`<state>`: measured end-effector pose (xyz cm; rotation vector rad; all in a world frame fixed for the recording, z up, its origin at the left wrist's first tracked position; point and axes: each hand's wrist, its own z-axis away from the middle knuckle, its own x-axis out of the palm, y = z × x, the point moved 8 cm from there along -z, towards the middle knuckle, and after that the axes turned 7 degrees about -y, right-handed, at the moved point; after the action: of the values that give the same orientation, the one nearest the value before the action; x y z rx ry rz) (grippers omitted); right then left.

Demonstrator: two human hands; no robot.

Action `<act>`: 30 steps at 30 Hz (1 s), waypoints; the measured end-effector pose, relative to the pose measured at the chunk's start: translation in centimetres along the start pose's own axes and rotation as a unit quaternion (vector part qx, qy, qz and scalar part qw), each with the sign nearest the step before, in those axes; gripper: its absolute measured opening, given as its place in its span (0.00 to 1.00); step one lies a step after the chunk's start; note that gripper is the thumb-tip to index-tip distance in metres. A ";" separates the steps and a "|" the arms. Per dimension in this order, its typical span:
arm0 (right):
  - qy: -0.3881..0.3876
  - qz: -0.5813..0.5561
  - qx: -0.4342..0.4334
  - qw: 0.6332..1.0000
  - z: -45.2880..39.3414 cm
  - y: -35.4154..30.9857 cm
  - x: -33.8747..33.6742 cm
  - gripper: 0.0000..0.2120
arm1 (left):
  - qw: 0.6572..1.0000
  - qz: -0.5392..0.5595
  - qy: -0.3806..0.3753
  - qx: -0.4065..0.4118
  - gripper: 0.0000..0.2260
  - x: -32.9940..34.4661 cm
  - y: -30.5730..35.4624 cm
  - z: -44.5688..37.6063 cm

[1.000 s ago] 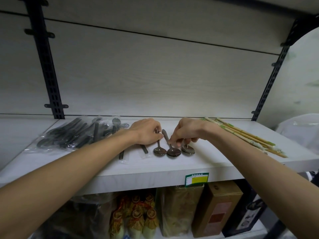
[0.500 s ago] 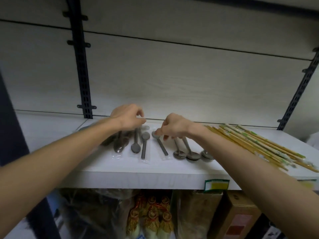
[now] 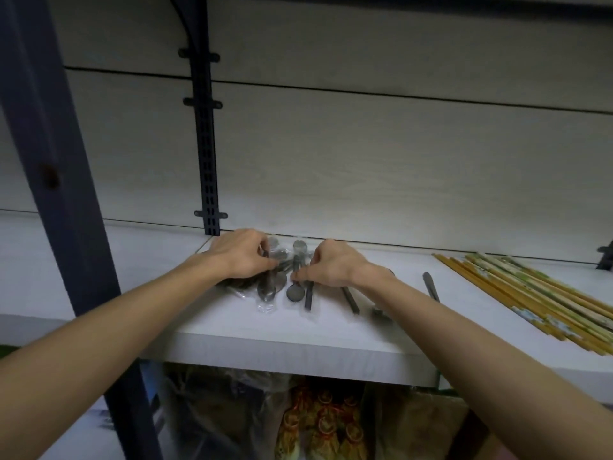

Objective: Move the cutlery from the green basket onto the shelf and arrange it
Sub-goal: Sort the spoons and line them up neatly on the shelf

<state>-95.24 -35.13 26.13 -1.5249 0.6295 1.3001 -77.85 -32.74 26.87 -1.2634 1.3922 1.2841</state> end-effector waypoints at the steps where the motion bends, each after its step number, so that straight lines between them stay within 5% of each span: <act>1: -0.001 -0.004 0.001 1.000 -0.1 0.1 0.0 0.23 | 1.000 0.003 -0.001 -0.002 0.15 0.1 -0.1 -0.1; 7: -0.004 -0.019 0.006 1.000 -0.3 0.8 -0.1 0.16 | 1.000 0.010 0.004 -0.017 0.14 0.2 -0.7 -0.2; 13: 0.087 -0.047 -0.025 0.995 -0.2 -0.8 -1.0 0.07 | 0.999 0.019 -0.020 -0.034 0.16 0.3 -1.9 -0.6; 19: 0.016 -0.072 0.007 0.997 -1.8 -2.5 0.9 0.15 | 0.998 0.029 -0.021 -0.046 0.16 0.4 -3.0 -0.6; 30: -0.110 -0.118 0.061 0.985 -2.4 -3.8 1.7 0.14 | 0.999 0.000 -0.023 -0.049 0.18 0.3 -3.0 -0.7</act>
<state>-90.53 -35.54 25.71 -1.2917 0.3683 1.2034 -74.90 -33.34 26.19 -1.2902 1.3105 1.3865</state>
